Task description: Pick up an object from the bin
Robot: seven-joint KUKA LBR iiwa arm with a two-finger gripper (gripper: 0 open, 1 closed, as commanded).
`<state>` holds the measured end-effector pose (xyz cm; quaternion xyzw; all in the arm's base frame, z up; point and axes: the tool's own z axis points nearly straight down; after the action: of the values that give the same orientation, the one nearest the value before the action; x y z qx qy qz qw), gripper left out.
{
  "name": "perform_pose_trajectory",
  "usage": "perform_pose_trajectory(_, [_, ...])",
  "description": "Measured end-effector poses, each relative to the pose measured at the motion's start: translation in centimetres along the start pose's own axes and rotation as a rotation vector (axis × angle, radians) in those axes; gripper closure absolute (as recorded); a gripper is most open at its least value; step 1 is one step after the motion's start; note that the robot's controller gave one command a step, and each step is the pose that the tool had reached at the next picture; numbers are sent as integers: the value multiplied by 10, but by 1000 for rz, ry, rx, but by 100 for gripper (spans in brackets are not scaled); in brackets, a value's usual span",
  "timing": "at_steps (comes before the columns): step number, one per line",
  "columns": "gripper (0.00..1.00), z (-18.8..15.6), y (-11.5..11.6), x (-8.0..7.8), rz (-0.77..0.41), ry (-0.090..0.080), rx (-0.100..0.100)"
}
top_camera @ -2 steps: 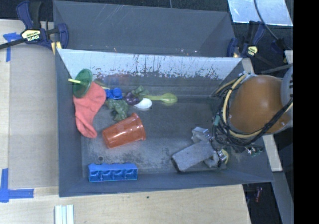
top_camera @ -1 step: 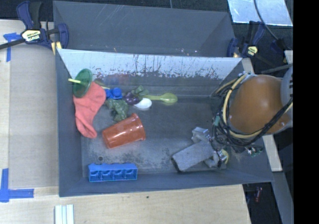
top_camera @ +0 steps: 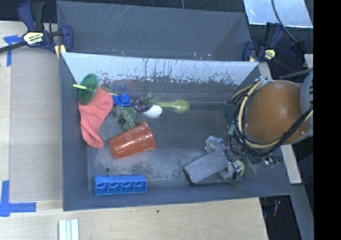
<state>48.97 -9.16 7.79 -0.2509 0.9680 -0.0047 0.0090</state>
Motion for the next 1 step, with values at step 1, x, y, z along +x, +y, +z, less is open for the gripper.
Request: perform_pose_trajectory(1, [100,0,0,0,0,0,0])
